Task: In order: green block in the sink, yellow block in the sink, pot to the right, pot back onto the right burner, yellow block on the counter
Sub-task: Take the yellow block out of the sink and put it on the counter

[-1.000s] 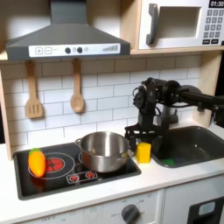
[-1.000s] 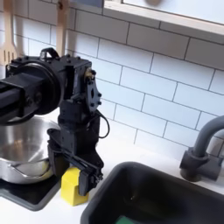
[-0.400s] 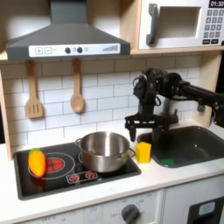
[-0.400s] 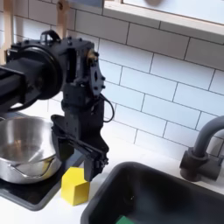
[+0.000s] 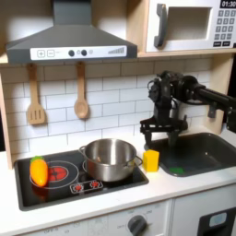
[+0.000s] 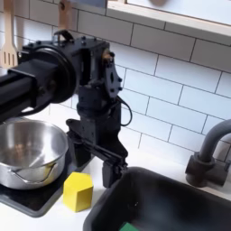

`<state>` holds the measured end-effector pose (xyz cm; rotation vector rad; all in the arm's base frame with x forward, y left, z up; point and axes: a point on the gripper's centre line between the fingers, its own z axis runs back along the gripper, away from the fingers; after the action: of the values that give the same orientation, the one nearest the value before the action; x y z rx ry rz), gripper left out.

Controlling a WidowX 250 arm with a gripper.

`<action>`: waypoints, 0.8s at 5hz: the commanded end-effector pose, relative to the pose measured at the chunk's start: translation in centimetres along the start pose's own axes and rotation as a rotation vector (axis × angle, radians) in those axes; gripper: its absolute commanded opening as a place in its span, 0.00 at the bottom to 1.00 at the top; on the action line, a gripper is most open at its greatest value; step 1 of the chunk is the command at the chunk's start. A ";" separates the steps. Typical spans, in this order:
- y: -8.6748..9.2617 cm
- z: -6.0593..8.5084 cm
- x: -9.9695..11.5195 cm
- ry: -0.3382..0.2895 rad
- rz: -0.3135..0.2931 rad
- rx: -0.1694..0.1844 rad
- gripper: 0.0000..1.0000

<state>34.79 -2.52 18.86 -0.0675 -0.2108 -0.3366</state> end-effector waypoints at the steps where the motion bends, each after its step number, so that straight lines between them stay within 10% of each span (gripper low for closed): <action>1: -2.2 -0.6 1.0 -0.011 -0.032 0.004 1.00; 4: -3.0 -1.6 1.3 0.006 -0.158 0.024 1.00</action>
<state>35.43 -5.97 17.47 -0.0307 -0.2136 -0.4891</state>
